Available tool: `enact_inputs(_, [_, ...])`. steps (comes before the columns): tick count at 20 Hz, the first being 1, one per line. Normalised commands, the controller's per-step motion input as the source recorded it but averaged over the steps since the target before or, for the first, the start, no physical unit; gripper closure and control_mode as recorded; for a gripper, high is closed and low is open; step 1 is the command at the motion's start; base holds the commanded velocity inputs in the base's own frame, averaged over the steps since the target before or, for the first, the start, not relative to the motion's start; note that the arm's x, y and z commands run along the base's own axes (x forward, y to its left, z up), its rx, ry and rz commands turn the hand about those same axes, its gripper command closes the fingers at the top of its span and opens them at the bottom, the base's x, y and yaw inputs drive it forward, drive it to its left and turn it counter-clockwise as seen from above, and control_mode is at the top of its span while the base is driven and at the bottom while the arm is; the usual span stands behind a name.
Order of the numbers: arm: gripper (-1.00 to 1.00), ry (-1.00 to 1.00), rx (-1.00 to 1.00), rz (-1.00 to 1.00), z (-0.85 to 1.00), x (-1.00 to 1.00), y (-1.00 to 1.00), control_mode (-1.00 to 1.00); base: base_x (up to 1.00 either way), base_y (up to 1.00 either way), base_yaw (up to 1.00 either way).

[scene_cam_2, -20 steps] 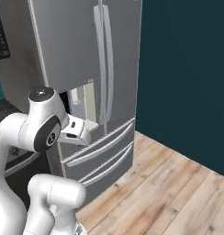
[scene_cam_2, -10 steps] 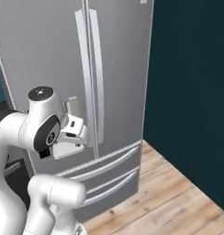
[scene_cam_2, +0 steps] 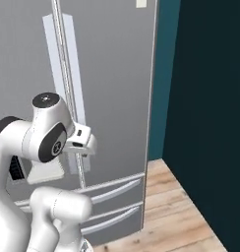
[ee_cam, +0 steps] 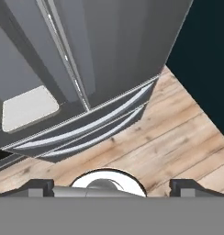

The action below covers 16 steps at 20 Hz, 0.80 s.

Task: Navigate to the fridge.

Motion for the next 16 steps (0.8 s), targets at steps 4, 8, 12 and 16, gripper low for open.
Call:
enact_inputs(4, [-1.00, 0.00, 0.00, 0.00, 0.00, 0.00, 0.00, 1.00, 0.48, -0.12, 0.44])
enact_inputs(8, [-1.00, 0.00, 0.00, 0.00, 0.00, 0.00, 0.00, 1.00, 0.31, -0.17, 0.44])
enact_inputs(12, [-1.00, 0.00, 0.00, 0.00, 0.00, 0.00, 0.00, 1.00, 0.21, -0.44, 0.41])
enact_inputs(16, [-1.00, 0.00, 0.00, 0.00, 0.00, 0.00, 0.00, 1.00, 0.20, -0.58, 0.37])
